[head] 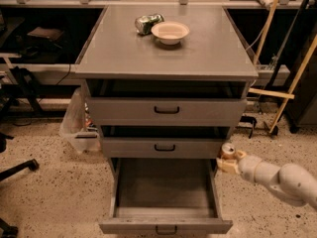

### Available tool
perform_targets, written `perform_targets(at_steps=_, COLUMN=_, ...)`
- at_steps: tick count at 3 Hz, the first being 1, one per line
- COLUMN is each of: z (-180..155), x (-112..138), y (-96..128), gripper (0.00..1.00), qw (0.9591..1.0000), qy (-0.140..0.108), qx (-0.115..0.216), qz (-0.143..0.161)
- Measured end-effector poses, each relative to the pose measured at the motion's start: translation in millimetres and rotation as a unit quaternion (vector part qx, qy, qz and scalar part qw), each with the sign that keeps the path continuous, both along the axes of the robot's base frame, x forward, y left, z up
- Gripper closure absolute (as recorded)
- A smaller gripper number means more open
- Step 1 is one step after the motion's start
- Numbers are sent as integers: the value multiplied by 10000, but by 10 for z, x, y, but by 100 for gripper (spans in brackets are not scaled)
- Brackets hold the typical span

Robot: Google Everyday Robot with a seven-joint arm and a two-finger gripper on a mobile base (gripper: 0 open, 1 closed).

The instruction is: Place orange can into bottom drawer

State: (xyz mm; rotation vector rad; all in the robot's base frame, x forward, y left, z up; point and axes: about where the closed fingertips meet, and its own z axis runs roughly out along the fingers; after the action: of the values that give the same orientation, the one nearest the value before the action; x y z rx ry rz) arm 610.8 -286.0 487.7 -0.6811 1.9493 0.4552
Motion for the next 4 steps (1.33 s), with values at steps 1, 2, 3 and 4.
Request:
perform_targets(at_steps=1, z=-1020, x=-137, y=-155, gripper=100, qw=9973, qy=532, qx=-332, qz=-385)
perform_targets(at_steps=2, z=-1095, x=-144, y=-176, gripper=100, qw=9968, qy=559, qx=-357, qz=-448)
perform_targets(at_steps=3, z=-1252, x=-114, y=-133, gripper=100, qw=9971, qy=602, qx=-290, qz=-370)
perform_targets(at_steps=4, z=-1753, x=-60, y=17, gripper=100, qw=9962, qy=831, qx=-247, qz=-112)
